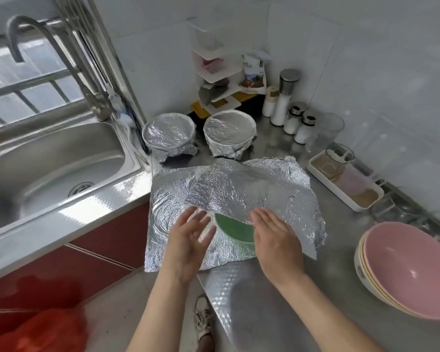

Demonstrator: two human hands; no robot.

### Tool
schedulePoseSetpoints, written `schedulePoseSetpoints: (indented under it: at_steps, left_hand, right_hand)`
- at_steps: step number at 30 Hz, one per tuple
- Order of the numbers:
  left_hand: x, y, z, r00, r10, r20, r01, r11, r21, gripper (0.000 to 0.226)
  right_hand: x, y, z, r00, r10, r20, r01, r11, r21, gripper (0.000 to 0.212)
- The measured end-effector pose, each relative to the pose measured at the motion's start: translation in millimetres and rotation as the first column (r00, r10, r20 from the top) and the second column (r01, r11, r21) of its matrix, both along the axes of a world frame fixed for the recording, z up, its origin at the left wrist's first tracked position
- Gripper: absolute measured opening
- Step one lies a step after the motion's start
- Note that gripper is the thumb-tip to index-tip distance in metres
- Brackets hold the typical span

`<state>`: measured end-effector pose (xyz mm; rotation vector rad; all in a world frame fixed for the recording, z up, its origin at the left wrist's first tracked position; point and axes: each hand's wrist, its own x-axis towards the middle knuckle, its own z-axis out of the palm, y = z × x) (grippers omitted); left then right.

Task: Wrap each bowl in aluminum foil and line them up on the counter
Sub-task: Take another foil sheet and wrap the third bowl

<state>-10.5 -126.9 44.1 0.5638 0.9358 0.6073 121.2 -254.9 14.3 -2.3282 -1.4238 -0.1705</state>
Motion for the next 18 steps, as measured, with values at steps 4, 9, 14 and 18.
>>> schedulePoseSetpoints:
  at_steps: [4,9,14,18]
  left_hand:
    - [24,-19,-13,0.734,-0.387,-0.558,0.555,0.816,0.164,0.038]
    - [50,-23,-18,0.684,-0.248,-0.686,0.53,0.815,0.233,0.022]
    - [40,-45,-20,0.719,-0.167,-0.675,0.428,0.871,0.241,0.019]
    - [33,-68,-23,0.777,-0.162,-0.609,0.336,0.924,0.184,0.012]
  right_hand:
    - [7,6,0,0.999,-0.039,-0.03,0.041,0.996,0.076,0.043]
    - [20,-2,8,0.992,-0.122,-0.02,0.123,0.964,0.235,0.033]
    - [26,-15,9,0.987,-0.061,0.148,0.013,0.951,0.308,0.033]
    - [7,-29,-13,0.981,0.078,0.177,-0.115,0.97,0.212,0.04]
